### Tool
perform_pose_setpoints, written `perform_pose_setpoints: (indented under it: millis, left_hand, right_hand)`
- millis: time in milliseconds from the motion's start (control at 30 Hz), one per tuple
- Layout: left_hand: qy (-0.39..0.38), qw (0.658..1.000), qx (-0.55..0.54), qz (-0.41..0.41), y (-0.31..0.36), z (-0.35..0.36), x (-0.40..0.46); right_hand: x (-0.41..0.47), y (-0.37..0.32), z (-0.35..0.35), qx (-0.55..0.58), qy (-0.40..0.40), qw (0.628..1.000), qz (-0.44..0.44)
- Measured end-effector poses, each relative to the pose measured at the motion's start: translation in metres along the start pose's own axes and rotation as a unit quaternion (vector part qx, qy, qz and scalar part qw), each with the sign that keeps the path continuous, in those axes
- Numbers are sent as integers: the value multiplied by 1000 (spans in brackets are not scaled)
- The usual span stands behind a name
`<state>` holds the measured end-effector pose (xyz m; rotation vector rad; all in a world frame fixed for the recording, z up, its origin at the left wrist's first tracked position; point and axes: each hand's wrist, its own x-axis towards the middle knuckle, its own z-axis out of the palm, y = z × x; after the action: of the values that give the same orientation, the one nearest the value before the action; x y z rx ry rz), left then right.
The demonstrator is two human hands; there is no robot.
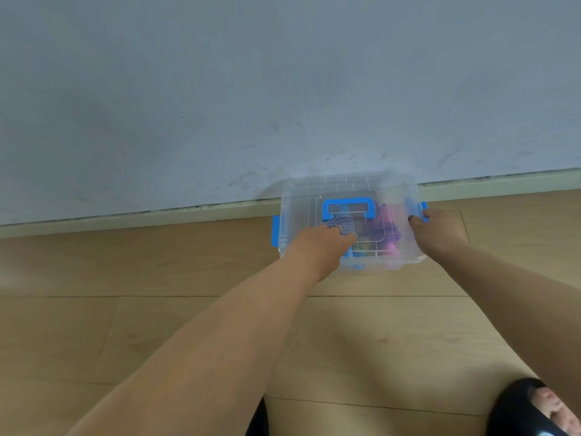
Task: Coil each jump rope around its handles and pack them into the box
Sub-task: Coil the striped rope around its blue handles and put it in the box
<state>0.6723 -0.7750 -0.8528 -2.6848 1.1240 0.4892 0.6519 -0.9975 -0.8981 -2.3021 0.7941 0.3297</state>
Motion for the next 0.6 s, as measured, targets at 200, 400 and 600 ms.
perform_pose_setpoints:
  millis: [200, 400, 600]
  left_hand:
    - [110, 966, -136, -191, -36, 0, -9]
    - [-18, 867, -337, -367, -68, 8, -13]
    - [17, 860, -347, -375, -75, 24, -10]
  right_hand:
    - [-4, -1, 0, 82, 7, 997, -2]
    - [-8, -4, 6, 85, 27, 996, 11]
    - [-5, -4, 3, 128, 22, 991, 38]
